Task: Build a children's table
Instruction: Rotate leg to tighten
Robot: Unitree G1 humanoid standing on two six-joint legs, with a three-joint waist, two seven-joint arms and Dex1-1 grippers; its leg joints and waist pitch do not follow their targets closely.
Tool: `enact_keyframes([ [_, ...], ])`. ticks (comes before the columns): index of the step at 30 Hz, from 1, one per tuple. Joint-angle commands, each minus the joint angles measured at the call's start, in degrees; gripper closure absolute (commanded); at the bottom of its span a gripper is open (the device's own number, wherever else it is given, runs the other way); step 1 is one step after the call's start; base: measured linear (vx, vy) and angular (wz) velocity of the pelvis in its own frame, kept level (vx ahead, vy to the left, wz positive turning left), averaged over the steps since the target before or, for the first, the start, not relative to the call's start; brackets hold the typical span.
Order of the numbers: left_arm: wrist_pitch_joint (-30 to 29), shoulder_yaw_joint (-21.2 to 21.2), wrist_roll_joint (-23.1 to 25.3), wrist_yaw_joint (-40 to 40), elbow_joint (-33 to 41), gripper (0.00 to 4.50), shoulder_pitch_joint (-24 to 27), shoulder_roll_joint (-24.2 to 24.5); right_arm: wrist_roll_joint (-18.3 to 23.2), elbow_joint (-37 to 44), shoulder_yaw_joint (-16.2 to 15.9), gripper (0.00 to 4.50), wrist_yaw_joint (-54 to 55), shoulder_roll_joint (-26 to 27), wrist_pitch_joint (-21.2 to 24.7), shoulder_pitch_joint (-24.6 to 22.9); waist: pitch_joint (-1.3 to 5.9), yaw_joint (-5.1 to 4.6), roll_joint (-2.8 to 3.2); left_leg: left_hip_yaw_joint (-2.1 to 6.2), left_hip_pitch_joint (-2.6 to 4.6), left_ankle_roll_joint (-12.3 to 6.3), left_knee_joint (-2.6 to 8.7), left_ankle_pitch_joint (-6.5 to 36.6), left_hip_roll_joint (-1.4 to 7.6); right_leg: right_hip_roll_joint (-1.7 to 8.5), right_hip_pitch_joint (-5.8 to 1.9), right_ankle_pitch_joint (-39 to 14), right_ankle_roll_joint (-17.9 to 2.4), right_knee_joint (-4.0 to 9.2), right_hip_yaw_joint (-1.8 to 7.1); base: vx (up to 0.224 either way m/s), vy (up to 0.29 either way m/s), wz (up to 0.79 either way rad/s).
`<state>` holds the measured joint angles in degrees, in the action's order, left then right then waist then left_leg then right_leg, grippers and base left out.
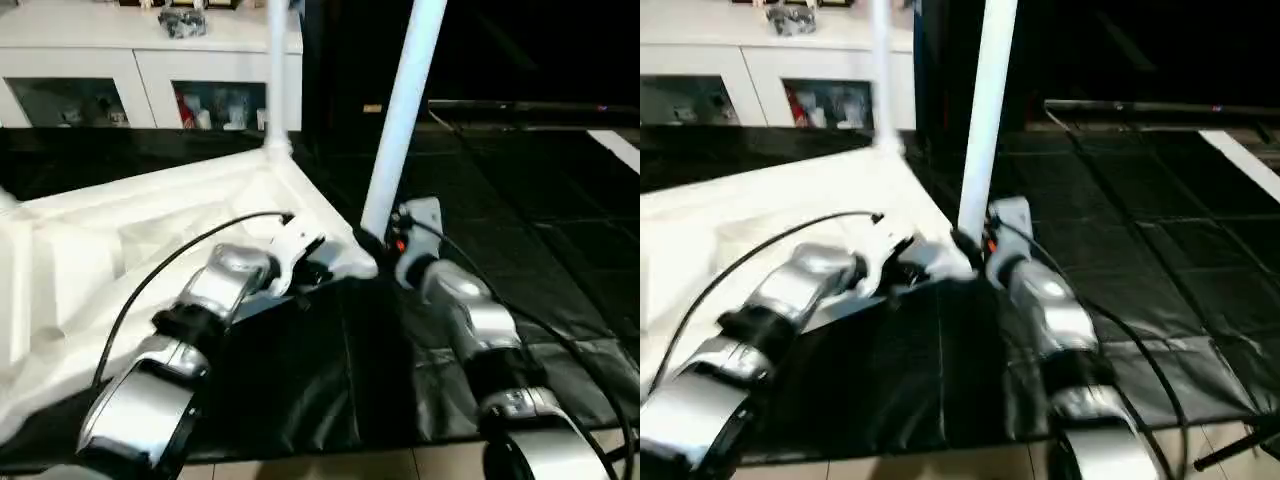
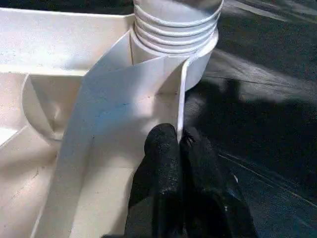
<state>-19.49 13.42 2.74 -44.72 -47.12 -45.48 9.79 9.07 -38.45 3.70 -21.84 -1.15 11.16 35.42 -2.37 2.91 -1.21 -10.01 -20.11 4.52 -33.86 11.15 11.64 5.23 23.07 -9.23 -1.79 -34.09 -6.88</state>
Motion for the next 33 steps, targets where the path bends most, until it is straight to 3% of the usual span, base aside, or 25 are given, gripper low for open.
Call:
enact_keyframes([
  [1,2.05,-2.56,0.24,5.62,1.96,4.50,-3.96,-0.91,0.82,-3.53,-3.99,2.43,-3.27,4.74,2.41,-2.14,3.87,0.64,-0.05,0.35,-0.14,-2.72,3.82,6.97,1.45,3.91,-3.41,-10.34,-11.09,3.54,3.53,0.057,-0.010,0.03],
  [3,2.45,-2.18,0.58,5.26,1.79,4.50,-3.73,-0.73,1.20,-4.26,-2.78,1.90,-2.92,4.81,1.56,-1.84,3.78,0.86,0.00,0.25,-0.25,-3.72,3.85,5.27,1.45,3.84,-3.51,-7.66,-11.94,3.29,3.56,0.000,0.000,0.00],
  [4,2.85,-2.02,0.75,5.08,1.76,4.50,-3.57,-0.59,1.67,-4.59,-2.13,1.90,-2.79,4.84,1.21,-1.67,3.76,1.00,0.23,0.25,-0.18,-3.85,3.87,5.19,1.49,3.90,-3.56,-7.55,-12.14,3.26,3.55,0.000,0.000,0.00],
  [6,4.77,-1.27,1.17,3.31,1.96,4.50,-2.56,0.48,3.13,-4.01,-0.39,1.74,-3.21,3.96,0.11,-1.90,3.69,0.83,0.13,0.33,-0.28,-3.83,4.01,6.35,1.58,3.95,-3.74,-8.82,-11.85,3.46,3.52,0.000,0.000,0.00],
  [10,6.26,-0.45,1.22,1.31,1.96,4.50,-1.55,2.07,3.66,-1.63,-0.09,1.38,-6.55,2.20,-0.84,-3.17,3.68,0.47,0.14,0.36,-0.23,-3.52,4.03,7.22,1.68,3.83,-3.71,-10.00,-11.60,3.54,3.52,0.000,0.000,0.00],
  [12,6.98,-0.02,0.94,-1.65,2.88,4.50,-0.44,3.40,4.40,1.19,-0.20,1.12,-10.32,-0.02,-1.12,-4.80,3.82,0.64,0.18,0.32,-0.25,-4.14,3.87,5.24,1.75,3.81,-3.70,-5.73,-12.94,2.92,3.65,0.000,0.000,0.00],
  [18,10.93,2.30,0.66,-11.98,6.15,4.50,3.45,7.91,6.34,7.48,-0.66,0.71,-22.59,-8.04,-1.83,-8.13,3.99,1.19,0.07,0.19,-0.29,-6.37,3.53,3.55,1.75,3.77,-3.78,-0.87,-14.45,2.40,3.67,0.000,0.000,0.00],
  [20,11.97,3.09,0.64,-14.35,6.71,4.50,4.24,8.94,6.83,8.82,-1.22,0.60,-25.57,-9.98,-1.57,-8.62,3.76,1.28,0.11,0.11,-0.20,-6.11,3.64,5.11,1.81,3.80,-3.61,-3.15,-14.21,2.64,3.67,0.000,0.000,0.00],
  [21,13.12,3.91,0.81,-16.27,7.00,4.50,4.84,9.88,7.22,10.03,-1.74,0.44,-28.61,-11.83,-1.29,-9.05,3.57,1.41,-0.14,0.08,-0.19,-5.80,3.71,6.90,1.80,3.84,-3.61,-6.29,-13.46,3.11,3.63,0.000,0.000,0.00],
  [23,14.06,4.83,0.70,-18.95,7.42,4.50,5.56,10.96,7.63,11.73,-2.41,0.28,-32.89,-14.23,-0.60,-9.66,3.36,1.66,-0.07,0.03,0.07,-4.61,3.86,8.81,1.84,3.85,-3.32,-10.98,-12.17,3.60,3.64,0.000,0.000,0.00],
  [25,16.08,6.16,0.51,-23.45,8.54,4.50,6.72,12.61,8.27,14.23,-4.15,0.25,-39.30,-17.96,0.61,-10.45,3.24,2.42,-0.13,0.05,0.19,-4.04,3.96,9.55,2.06,3.88,-3.31,-14.11,-10.71,3.87,3.68,0.000,0.000,0.00],
  [27,17.83,7.52,1.09,-26.35,9.48,4.50,7.55,13.93,8.56,15.56,-5.72,0.06,-43.59,-20.16,1.46,-10.73,3.01,2.73,-0.07,-0.08,0.43,-3.58,4.13,10.51,2.26,3.89,-2.96,-15.71,-10.16,4.10,3.73,0.000,0.000,0.00],
  [30,18.60,8.56,1.35,-28.99,10.47,4.50,8.25,14.89,7.99,15.99,-7.06,0.06,-46.09,-21.27,0.69,-10.57,3.17,3.02,-0.25,0.01,0.42,-2.59,4.19,10.87,2.25,3.97,-3.00,-17.07,-9.65,4.06,3.64,0.000,0.000,0.00],
  [33,20.59,9.63,0.99,-32.73,11.72,4.50,9.13,15.96,8.57,15.98,-8.82,0.06,-50.40,-22.14,1.88,-9.78,3.26,3.25,-0.40,0.07,0.17,-2.78,4.15,9.75,2.29,4.03,-3.21,-16.25,-9.51,3.80,3.63,0.000,0.000,0.00],
])
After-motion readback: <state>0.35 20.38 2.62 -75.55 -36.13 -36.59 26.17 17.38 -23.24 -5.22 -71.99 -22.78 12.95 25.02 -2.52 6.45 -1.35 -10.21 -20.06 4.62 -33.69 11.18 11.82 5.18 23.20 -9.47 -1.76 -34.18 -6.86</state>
